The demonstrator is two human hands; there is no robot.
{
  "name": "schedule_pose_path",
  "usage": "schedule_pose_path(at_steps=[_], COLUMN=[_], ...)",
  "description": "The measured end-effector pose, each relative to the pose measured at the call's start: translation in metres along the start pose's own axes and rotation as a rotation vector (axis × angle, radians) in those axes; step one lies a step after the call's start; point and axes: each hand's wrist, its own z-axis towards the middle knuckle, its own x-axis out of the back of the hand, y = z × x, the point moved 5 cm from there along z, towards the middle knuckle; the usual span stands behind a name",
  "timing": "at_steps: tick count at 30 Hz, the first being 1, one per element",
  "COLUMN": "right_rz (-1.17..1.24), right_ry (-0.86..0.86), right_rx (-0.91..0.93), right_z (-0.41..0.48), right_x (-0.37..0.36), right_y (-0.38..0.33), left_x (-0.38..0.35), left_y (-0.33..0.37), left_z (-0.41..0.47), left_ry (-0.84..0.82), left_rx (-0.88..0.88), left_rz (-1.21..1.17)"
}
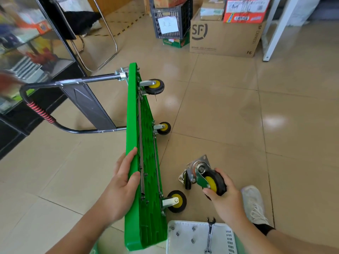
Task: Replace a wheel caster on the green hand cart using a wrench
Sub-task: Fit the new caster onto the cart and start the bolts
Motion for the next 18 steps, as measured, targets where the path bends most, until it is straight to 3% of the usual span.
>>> schedule_pose_path(at_steps=[11, 18], right_rz=[0.234, 0.246], right_ry=[-0.447, -0.584], right_rx=[0.083, 0.073], right_z=[-0.029, -0.026], right_x=[-0.013, -0.015], right_y=[-0.091, -0.100], left_x=[-0.001, -0.003], left_y=[-0.003, -0.009], left_z=[-0.003, -0.006], left_ry=[-0.052, -0.110], left_rx=[0.031, 0.077], left_rz=[-0.192, -0.360])
